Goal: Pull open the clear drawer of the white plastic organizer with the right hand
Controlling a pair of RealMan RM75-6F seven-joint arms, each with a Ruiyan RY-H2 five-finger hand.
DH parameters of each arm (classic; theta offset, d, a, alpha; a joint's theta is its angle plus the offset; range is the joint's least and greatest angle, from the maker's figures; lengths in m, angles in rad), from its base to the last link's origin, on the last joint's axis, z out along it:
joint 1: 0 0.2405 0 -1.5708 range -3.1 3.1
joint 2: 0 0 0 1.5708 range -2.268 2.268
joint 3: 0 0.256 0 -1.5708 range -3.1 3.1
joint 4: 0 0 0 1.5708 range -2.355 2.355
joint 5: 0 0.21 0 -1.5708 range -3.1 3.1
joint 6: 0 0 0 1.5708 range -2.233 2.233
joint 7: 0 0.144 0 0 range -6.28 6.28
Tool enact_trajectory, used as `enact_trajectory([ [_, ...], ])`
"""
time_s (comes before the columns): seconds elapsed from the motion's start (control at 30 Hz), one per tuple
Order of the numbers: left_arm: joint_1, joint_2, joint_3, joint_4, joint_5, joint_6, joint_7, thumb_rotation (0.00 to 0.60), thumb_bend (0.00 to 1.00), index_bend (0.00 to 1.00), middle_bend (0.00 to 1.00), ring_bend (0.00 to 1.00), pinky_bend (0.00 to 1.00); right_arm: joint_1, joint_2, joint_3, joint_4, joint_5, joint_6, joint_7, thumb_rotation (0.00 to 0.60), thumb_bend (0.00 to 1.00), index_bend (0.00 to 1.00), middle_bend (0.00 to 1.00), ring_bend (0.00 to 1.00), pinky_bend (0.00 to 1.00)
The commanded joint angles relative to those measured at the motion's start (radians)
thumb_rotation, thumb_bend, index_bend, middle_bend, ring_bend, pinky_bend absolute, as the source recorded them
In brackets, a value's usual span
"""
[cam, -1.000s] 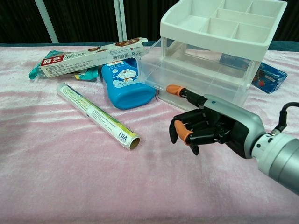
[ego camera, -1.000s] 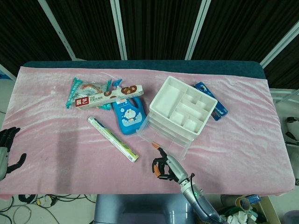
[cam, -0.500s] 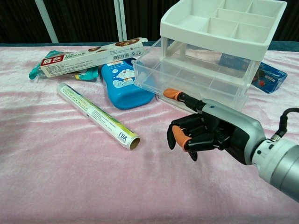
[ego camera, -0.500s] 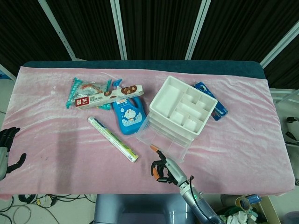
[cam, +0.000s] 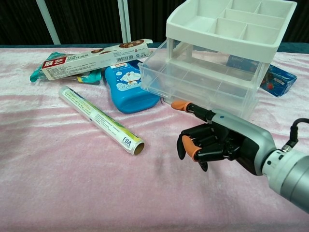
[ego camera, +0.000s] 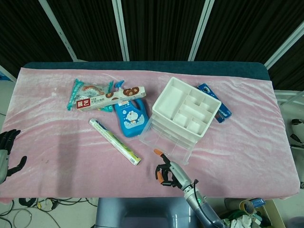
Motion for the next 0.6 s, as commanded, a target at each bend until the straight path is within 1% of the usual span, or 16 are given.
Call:
enact_trajectory([
  [0.03, 0.000, 0.000, 0.000, 0.000, 0.000, 0.000, 0.001, 0.600, 0.32, 0.11, 0.11, 0.08, 0.07, -0.003, -0.005, -0.011, 0.005, -0.003, -0.005, -0.003, 0.600, 0.58, 0.00, 0.62, 0.74, 0.69],
  [0.17, 0.001, 0.000, 0.001, -0.001, 0.001, 0.001, 0.001, 0.600, 0.32, 0.11, 0.11, 0.08, 0.07, -0.006, -0.006, -0.028, 0.017, 0.003, -0.022, -0.008, 0.600, 0.58, 0.00, 0.62, 0.74, 0.69],
  [0.3, 0.001, 0.001, 0.001, -0.002, 0.001, 0.001, -0.001, 0.600, 0.32, 0.11, 0.11, 0.08, 0.07, -0.020, 0.017, -0.045, 0.029, 0.006, -0.020, -0.010, 0.600, 0.58, 0.00, 0.62, 0.74, 0.69],
  [0.37, 0.000, 0.001, 0.002, -0.002, 0.003, 0.000, 0.001, 0.600, 0.32, 0.11, 0.11, 0.08, 0.07, -0.044, 0.056, -0.062, 0.033, 0.002, 0.000, 0.005, 0.600, 0.58, 0.00, 0.62, 0.74, 0.69],
  [0.6, 0.002, -0.002, 0.003, -0.005, 0.004, 0.003, 0.007, 0.600, 0.32, 0.11, 0.11, 0.08, 0.07, -0.091, 0.165, -0.112, 0.039, -0.068, 0.041, 0.106, 0.600, 0.58, 0.00, 0.62, 0.74, 0.69],
])
